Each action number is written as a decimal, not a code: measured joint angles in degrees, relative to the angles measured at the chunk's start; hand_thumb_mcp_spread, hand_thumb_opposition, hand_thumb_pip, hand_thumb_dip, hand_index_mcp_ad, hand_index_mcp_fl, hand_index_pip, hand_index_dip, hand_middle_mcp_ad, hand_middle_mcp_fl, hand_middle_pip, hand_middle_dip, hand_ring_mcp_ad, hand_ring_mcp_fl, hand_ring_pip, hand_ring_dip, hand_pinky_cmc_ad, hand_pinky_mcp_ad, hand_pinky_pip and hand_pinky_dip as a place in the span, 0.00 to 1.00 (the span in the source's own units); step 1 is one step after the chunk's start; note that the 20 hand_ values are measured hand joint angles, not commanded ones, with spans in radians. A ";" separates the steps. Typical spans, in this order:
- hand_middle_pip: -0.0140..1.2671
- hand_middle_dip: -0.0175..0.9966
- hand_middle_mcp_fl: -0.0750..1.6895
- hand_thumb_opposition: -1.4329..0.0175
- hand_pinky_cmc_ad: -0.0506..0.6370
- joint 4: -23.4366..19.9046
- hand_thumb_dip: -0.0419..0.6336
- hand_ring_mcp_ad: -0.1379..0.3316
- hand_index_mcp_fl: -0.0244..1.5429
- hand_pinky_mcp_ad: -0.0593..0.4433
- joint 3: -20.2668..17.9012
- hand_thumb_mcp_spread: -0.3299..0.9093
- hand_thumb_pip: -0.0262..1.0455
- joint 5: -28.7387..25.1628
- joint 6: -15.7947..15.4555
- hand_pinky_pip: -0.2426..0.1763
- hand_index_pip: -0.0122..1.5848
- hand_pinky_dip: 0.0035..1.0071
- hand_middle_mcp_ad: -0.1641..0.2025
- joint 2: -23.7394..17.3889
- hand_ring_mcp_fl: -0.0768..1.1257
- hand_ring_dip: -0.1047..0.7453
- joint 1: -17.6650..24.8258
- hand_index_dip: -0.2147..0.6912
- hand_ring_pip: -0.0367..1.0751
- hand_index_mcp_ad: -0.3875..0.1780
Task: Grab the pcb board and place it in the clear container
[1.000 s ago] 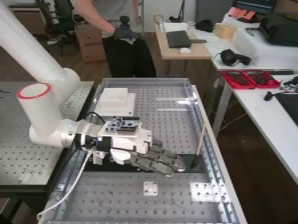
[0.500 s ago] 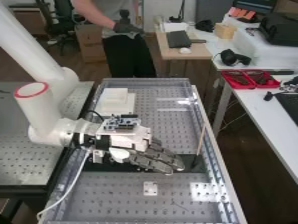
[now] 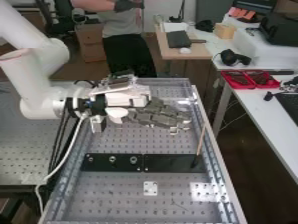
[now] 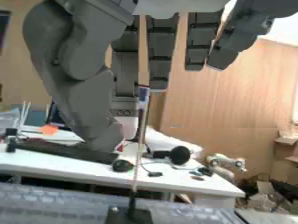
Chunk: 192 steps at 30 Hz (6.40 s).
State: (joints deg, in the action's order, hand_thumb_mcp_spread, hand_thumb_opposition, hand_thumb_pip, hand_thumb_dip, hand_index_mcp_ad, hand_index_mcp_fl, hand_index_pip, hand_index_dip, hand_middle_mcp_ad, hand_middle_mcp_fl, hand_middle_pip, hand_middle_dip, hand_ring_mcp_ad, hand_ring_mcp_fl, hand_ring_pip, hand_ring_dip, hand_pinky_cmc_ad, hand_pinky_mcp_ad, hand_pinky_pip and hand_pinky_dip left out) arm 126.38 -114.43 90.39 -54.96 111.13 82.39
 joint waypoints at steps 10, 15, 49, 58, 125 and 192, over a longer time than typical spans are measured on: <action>0.10 0.19 0.24 0.35 0.55 -1.66 0.48 0.61 0.35 0.38 -0.72 0.65 0.63 3.53 3.18 0.51 0.95 0.19 0.56 -4.74 0.15 0.15 9.07 0.24 0.12 0.54; 0.11 0.19 0.24 0.35 0.55 -3.72 0.48 0.61 0.37 0.38 1.88 0.65 0.59 6.23 7.76 0.51 0.95 0.19 0.55 -2.25 0.15 0.15 13.20 0.24 0.12 0.54; 0.10 0.20 0.19 0.38 0.55 8.07 0.48 0.64 0.18 0.38 13.49 0.63 0.74 5.74 15.40 0.51 0.98 0.30 0.59 12.98 0.09 0.16 16.70 0.34 0.13 0.53; 0.10 0.20 0.18 0.40 0.55 8.05 0.49 0.64 0.11 0.38 13.11 0.59 0.75 5.46 15.46 0.46 0.98 0.41 0.59 12.83 0.07 0.16 16.51 0.34 0.12 0.53; 0.10 0.20 0.13 0.43 0.55 20.23 0.42 0.69 0.03 0.52 4.20 0.48 0.66 -11.02 11.59 0.36 0.69 0.54 0.60 -14.97 0.07 0.16 12.65 0.34 0.12 0.53; 0.10 0.20 0.13 0.50 0.62 34.10 0.25 0.72 0.13 0.71 9.09 0.43 0.50 -6.59 13.23 0.36 0.07 0.51 0.67 -15.43 0.07 0.18 11.47 0.52 0.12 0.59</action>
State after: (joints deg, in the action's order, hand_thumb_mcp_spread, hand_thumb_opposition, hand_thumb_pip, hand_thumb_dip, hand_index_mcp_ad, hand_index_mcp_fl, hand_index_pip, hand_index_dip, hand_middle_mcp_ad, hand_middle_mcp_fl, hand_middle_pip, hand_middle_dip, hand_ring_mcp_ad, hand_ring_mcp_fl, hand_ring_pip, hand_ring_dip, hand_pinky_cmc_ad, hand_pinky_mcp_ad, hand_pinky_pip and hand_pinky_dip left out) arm 160.48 -105.34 83.79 -41.74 95.71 93.86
